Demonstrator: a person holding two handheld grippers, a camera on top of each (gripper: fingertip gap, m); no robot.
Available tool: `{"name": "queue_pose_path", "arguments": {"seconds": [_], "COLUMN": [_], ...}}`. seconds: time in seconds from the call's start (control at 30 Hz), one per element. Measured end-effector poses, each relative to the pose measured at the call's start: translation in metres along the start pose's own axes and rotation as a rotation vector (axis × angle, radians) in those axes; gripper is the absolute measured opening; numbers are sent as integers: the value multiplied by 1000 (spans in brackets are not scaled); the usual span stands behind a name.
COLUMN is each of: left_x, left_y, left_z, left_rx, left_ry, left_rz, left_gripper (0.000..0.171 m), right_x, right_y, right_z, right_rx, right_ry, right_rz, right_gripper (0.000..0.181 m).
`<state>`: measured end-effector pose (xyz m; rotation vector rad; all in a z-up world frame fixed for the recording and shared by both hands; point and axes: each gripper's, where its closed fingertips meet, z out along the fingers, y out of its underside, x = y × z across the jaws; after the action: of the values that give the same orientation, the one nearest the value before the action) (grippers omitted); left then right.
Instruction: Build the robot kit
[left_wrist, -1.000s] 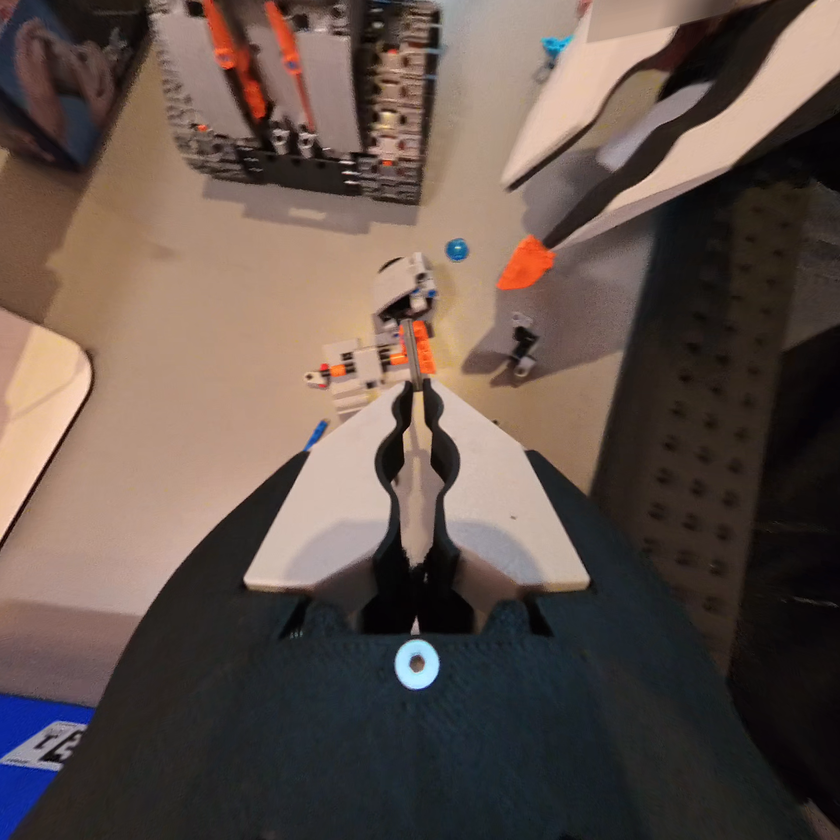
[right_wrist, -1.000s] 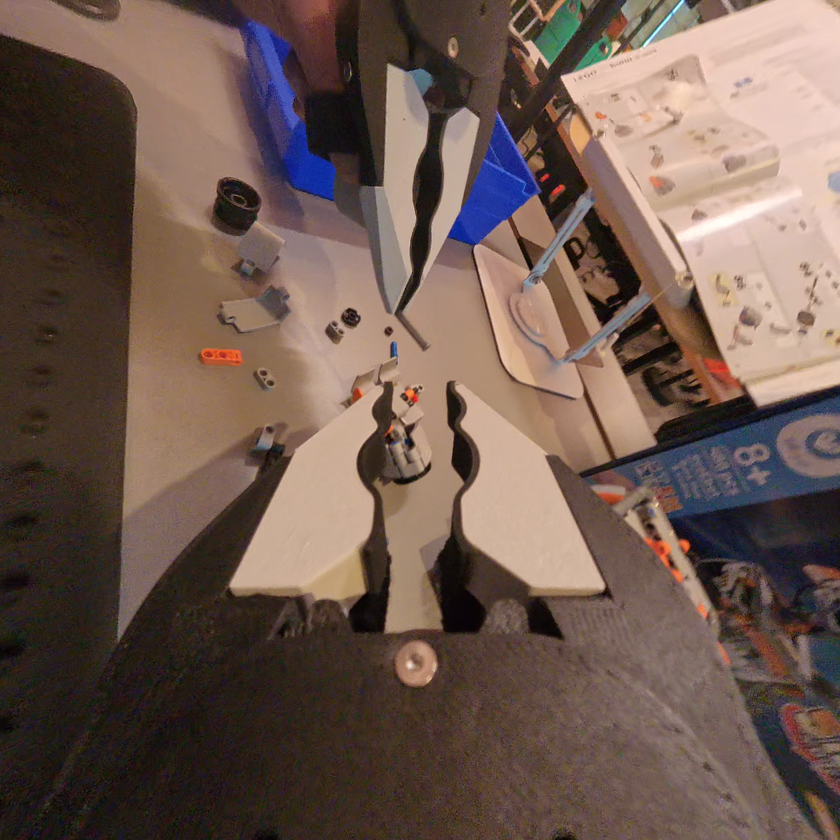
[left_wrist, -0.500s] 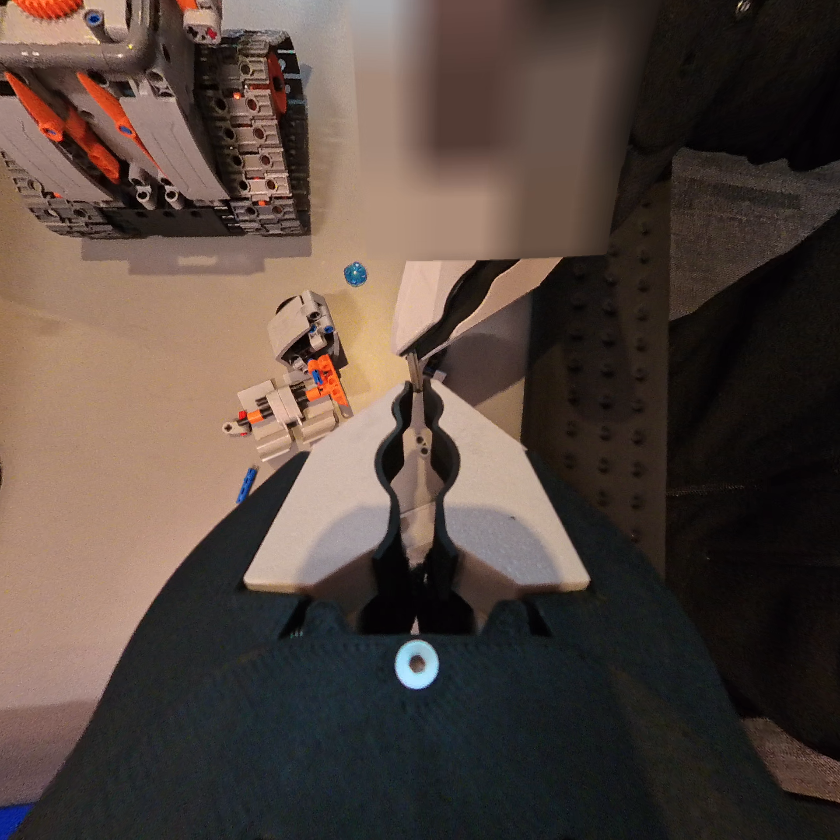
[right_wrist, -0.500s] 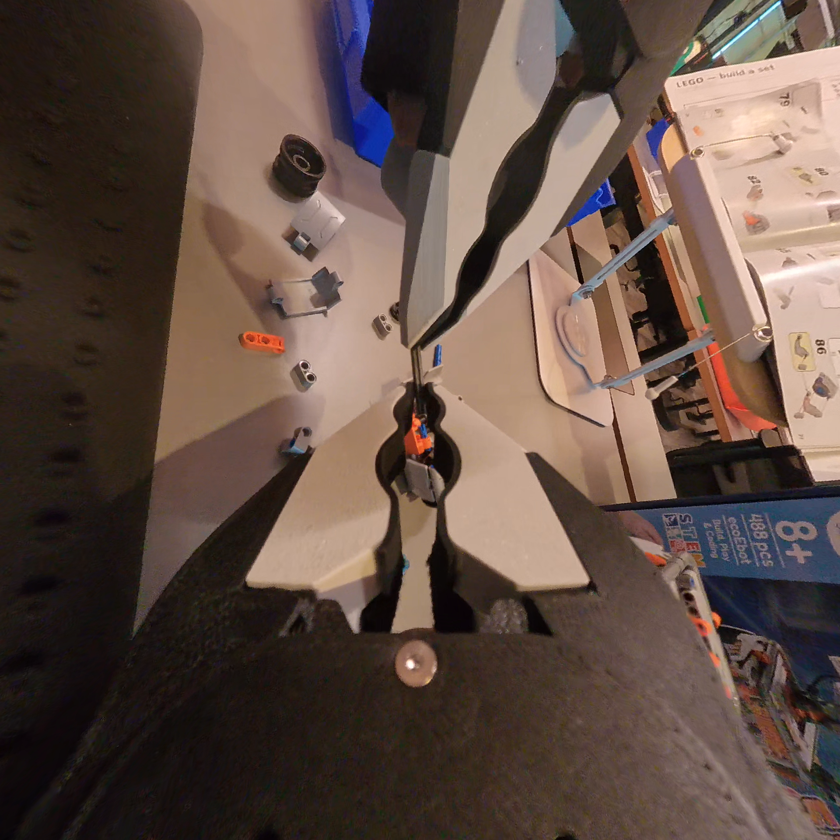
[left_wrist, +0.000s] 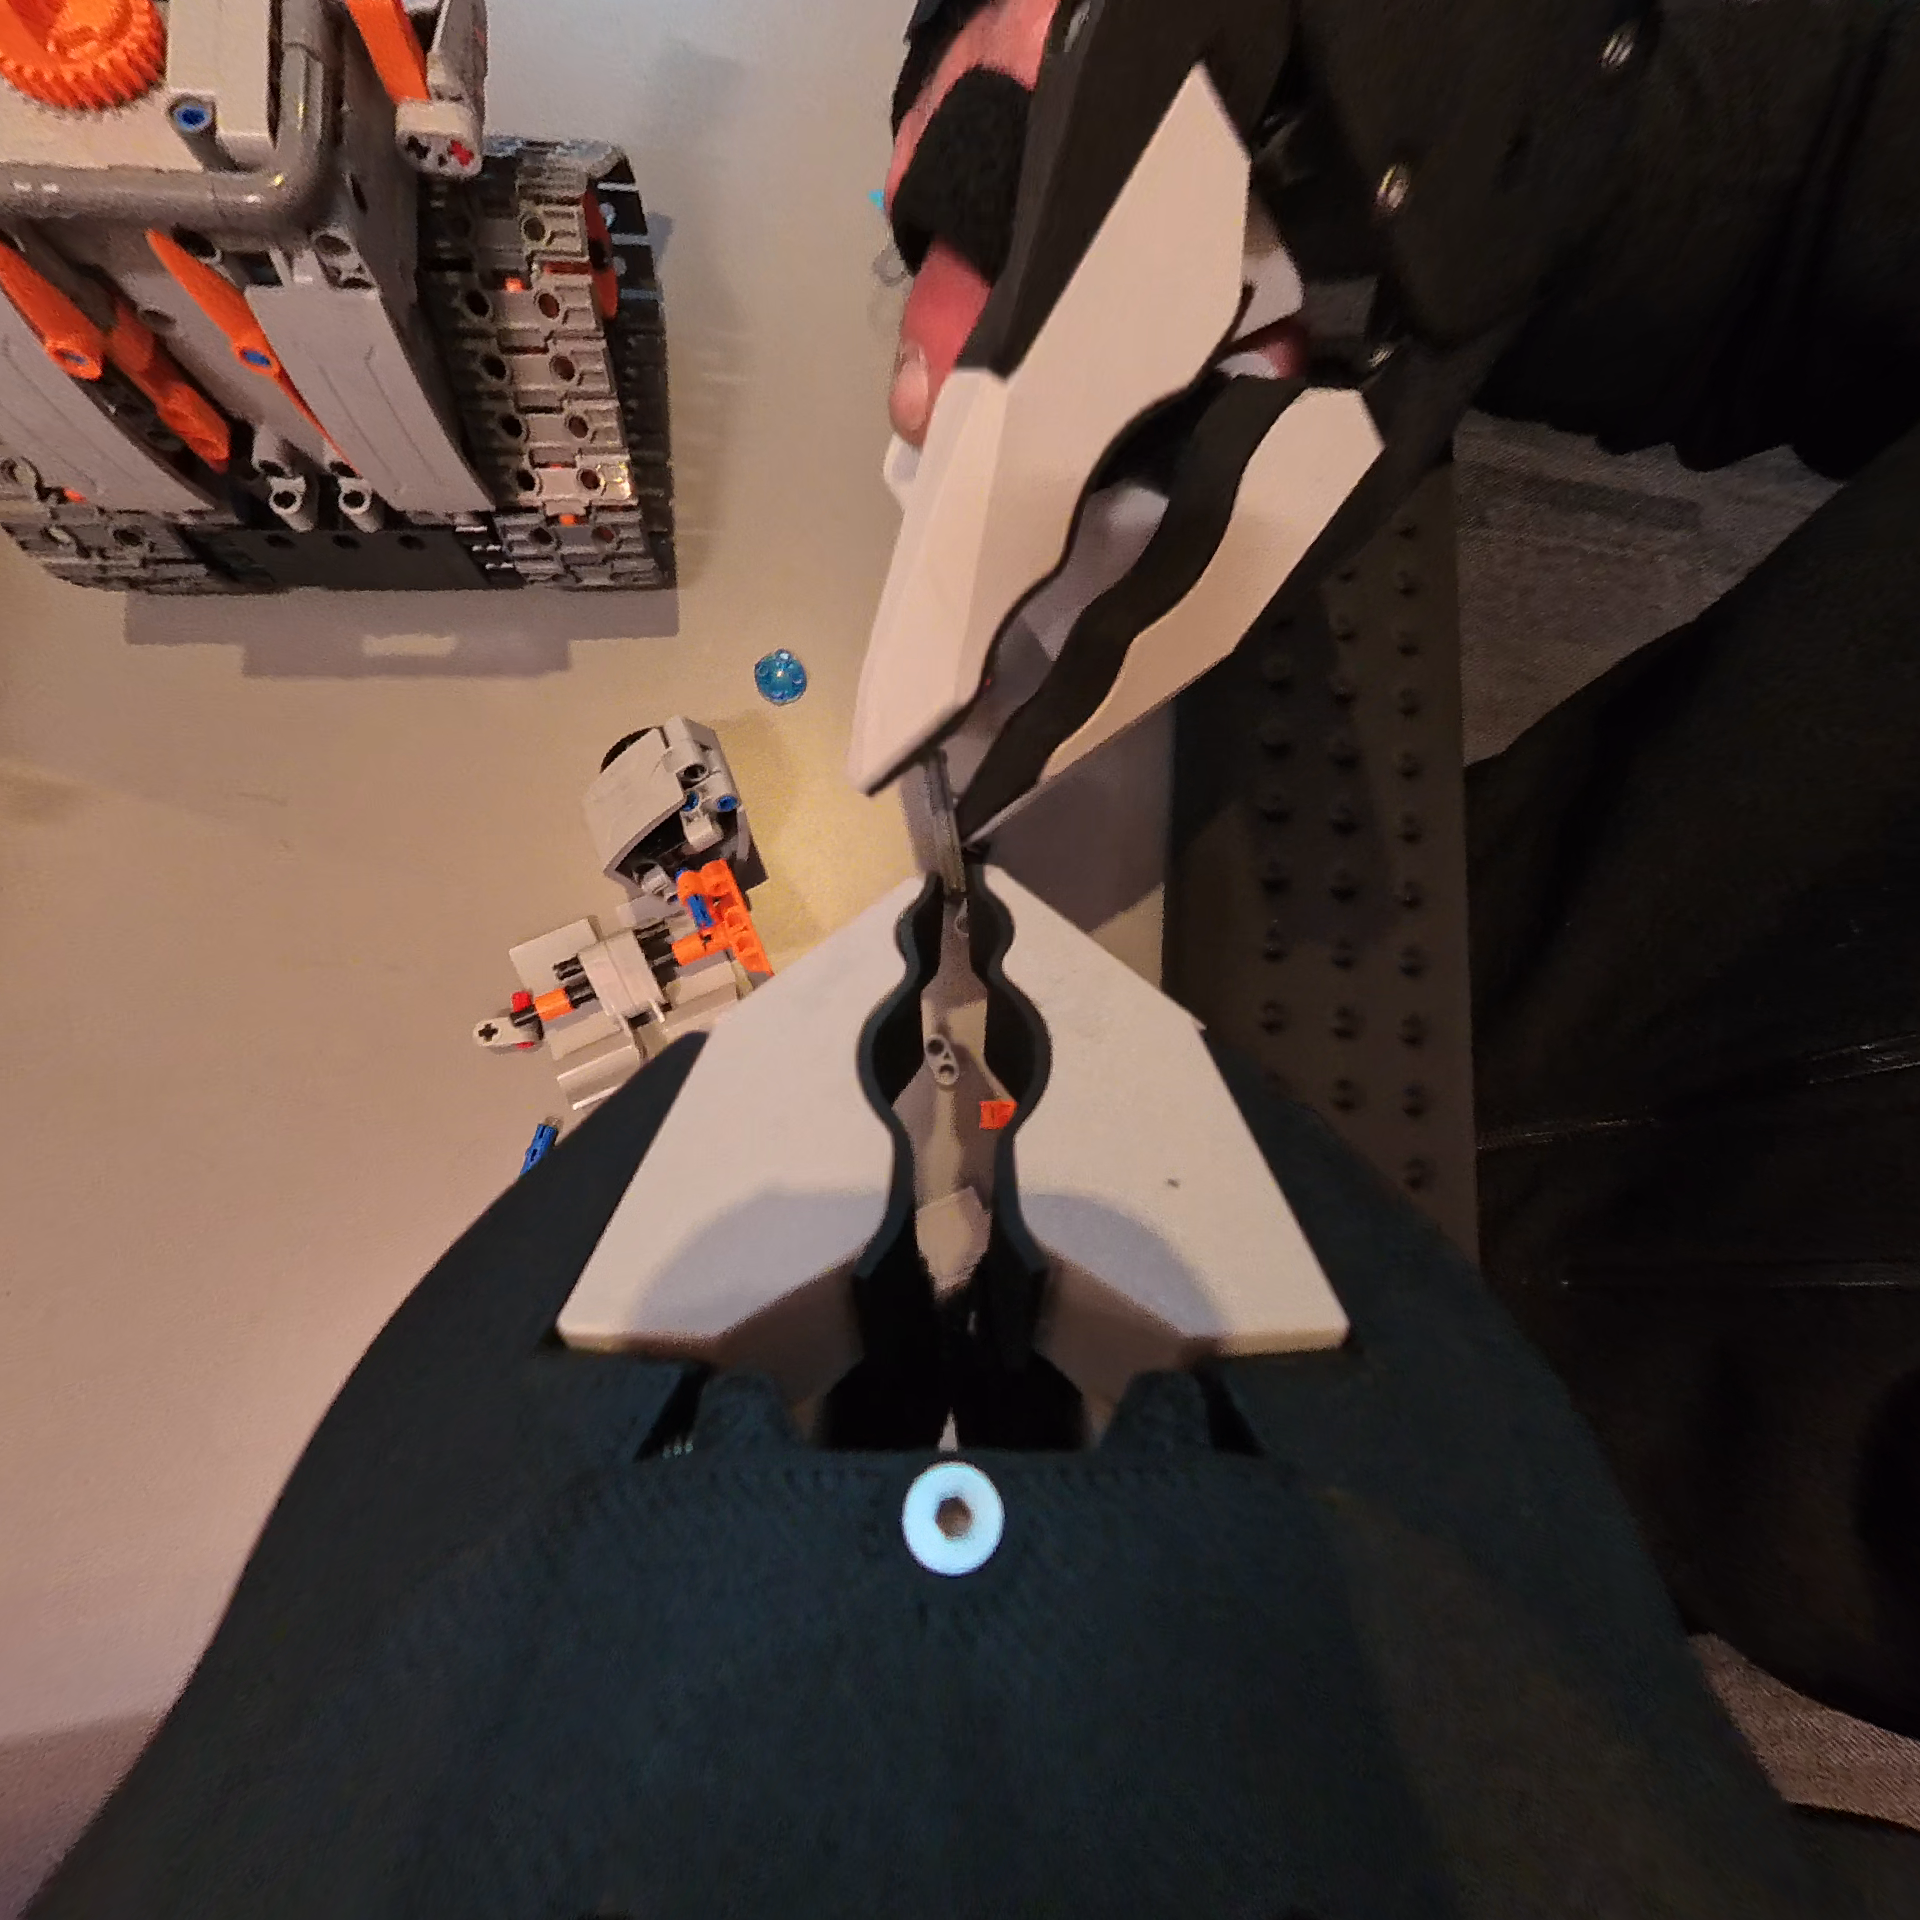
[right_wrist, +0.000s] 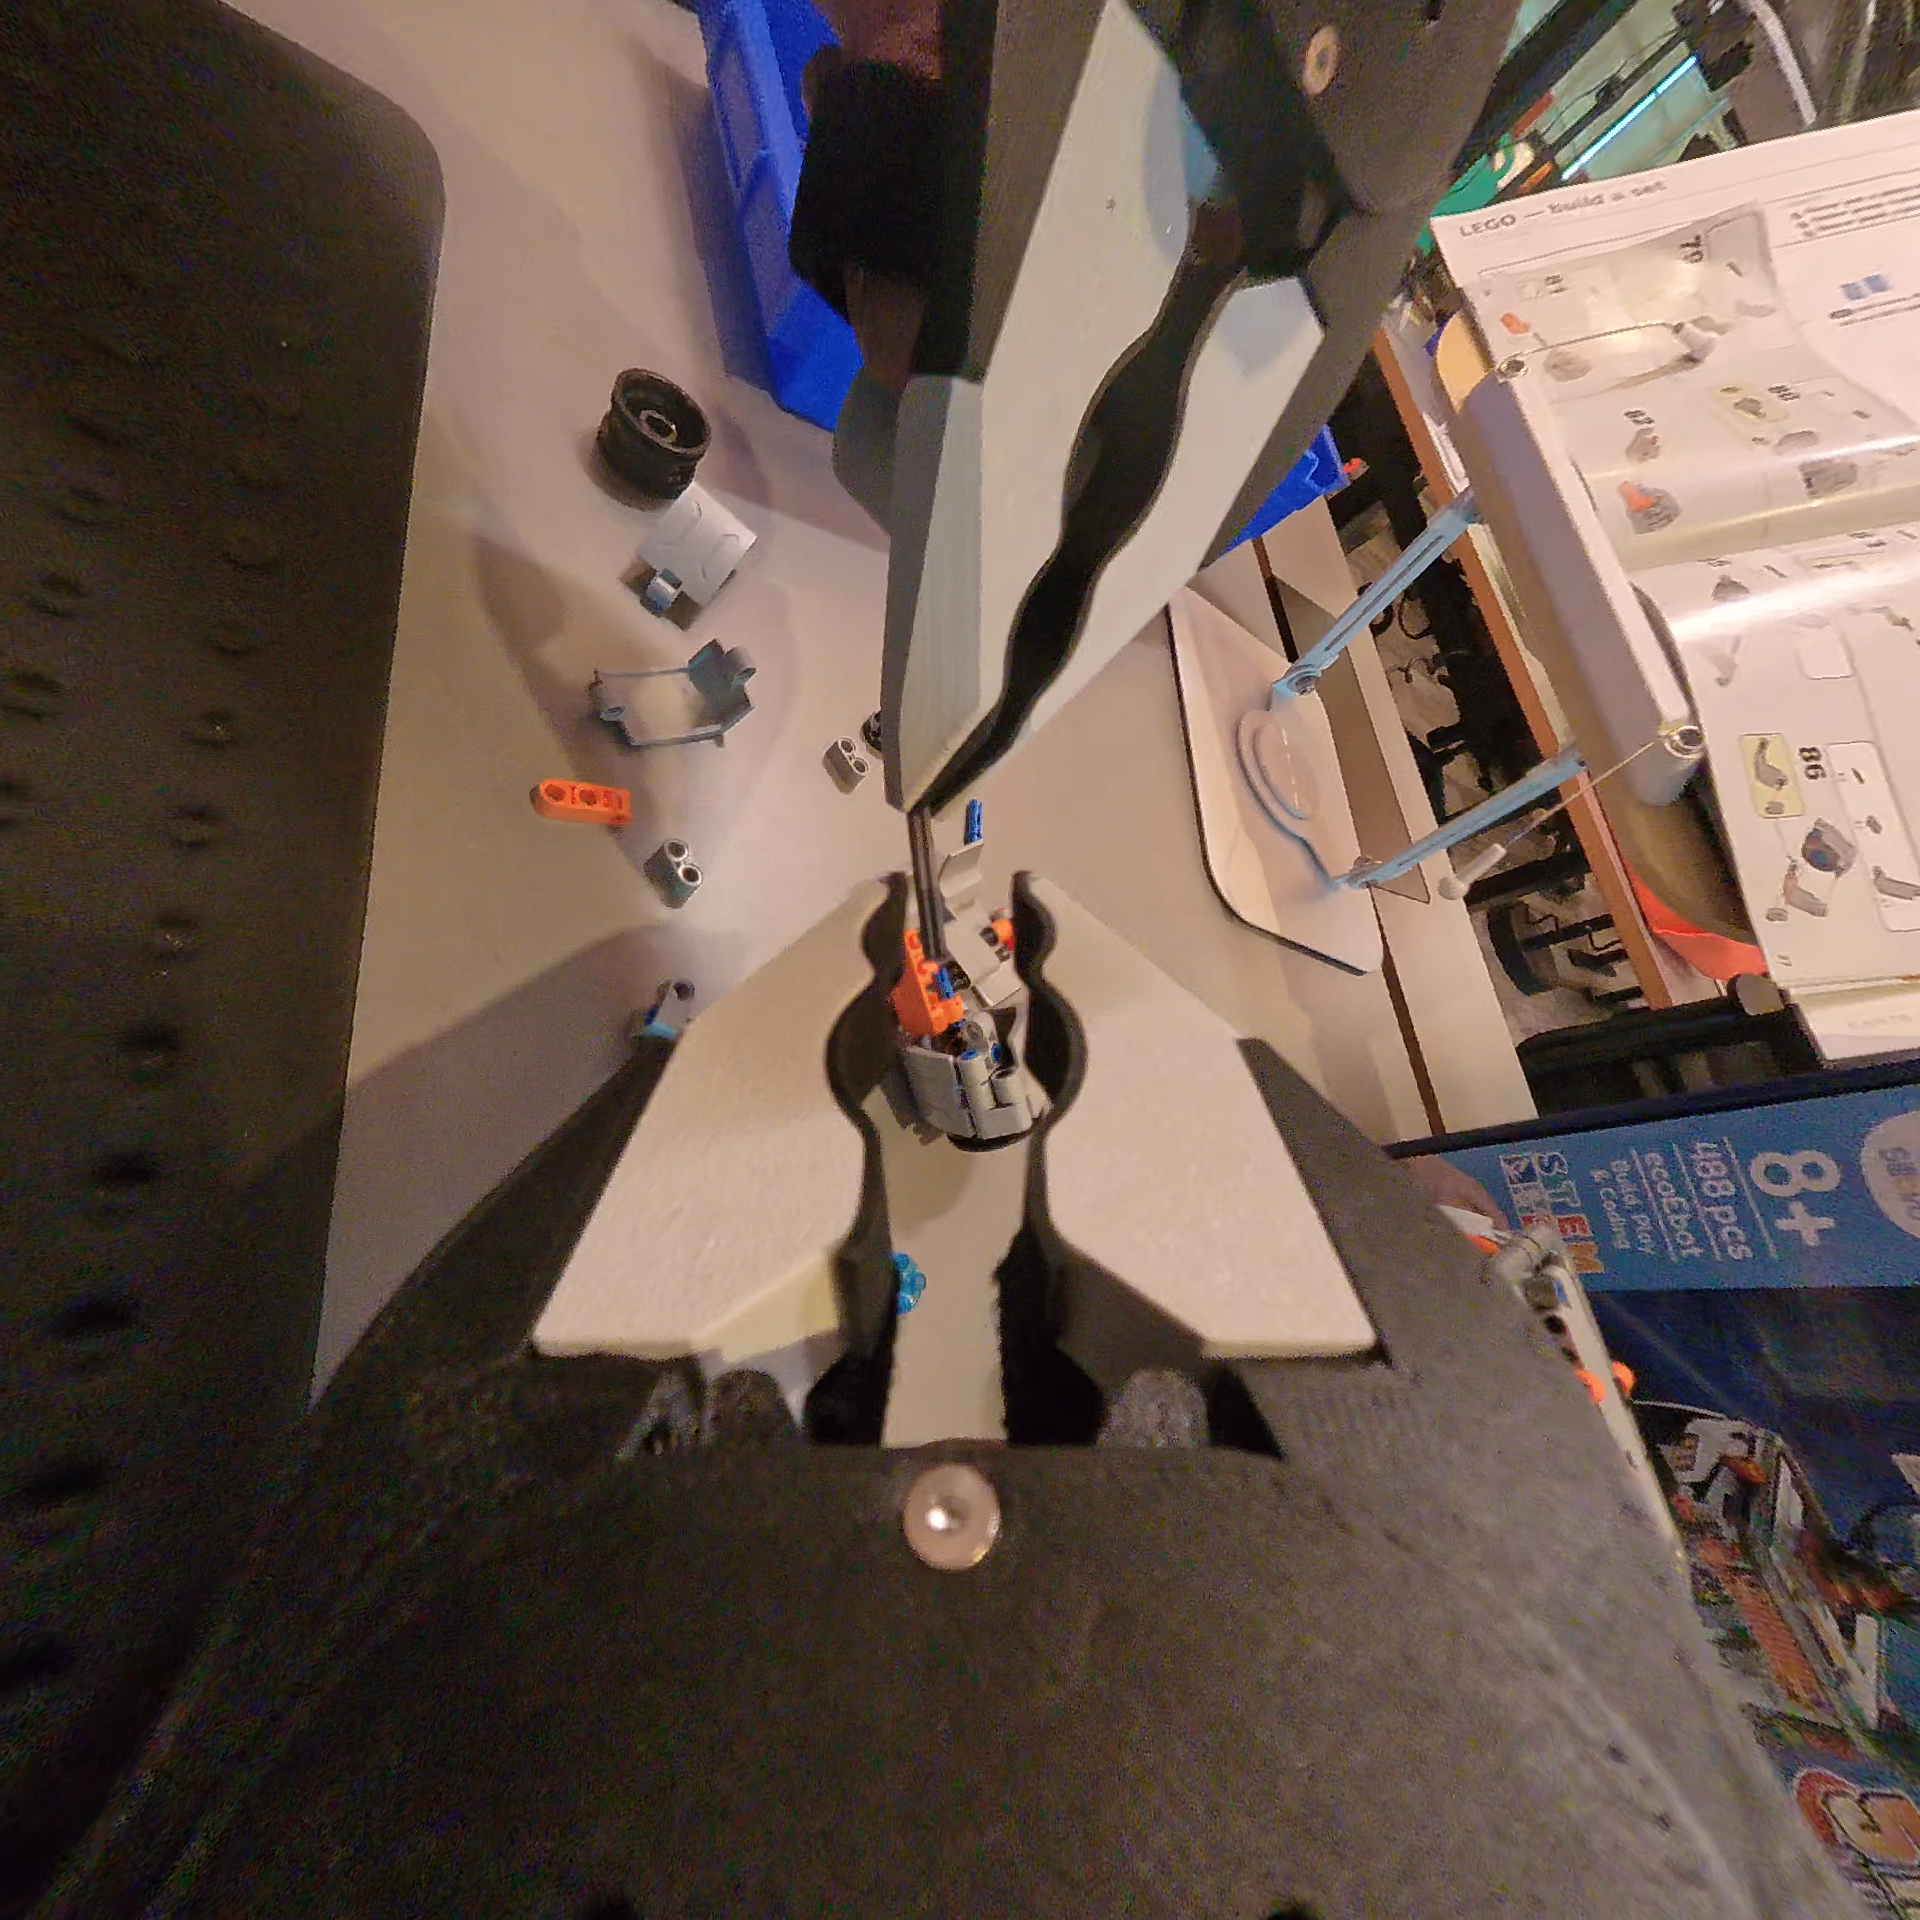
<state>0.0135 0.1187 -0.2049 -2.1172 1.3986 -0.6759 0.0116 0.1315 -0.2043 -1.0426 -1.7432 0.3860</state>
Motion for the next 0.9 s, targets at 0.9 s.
{"name": "queue_pose_path", "arguments": {"seconds": [0.9], "left_x": [-12], "left_y": [-14], "left_z": [-7], "left_rx": [150], "left_ry": [-90], "left_rz": [78], "left_gripper": [27], "right_x": [29], "right_y": [14], "right_z": [-24], "right_rx": [57], "right_ry": [34], "right_rz": [191], "right_gripper": [0]}}
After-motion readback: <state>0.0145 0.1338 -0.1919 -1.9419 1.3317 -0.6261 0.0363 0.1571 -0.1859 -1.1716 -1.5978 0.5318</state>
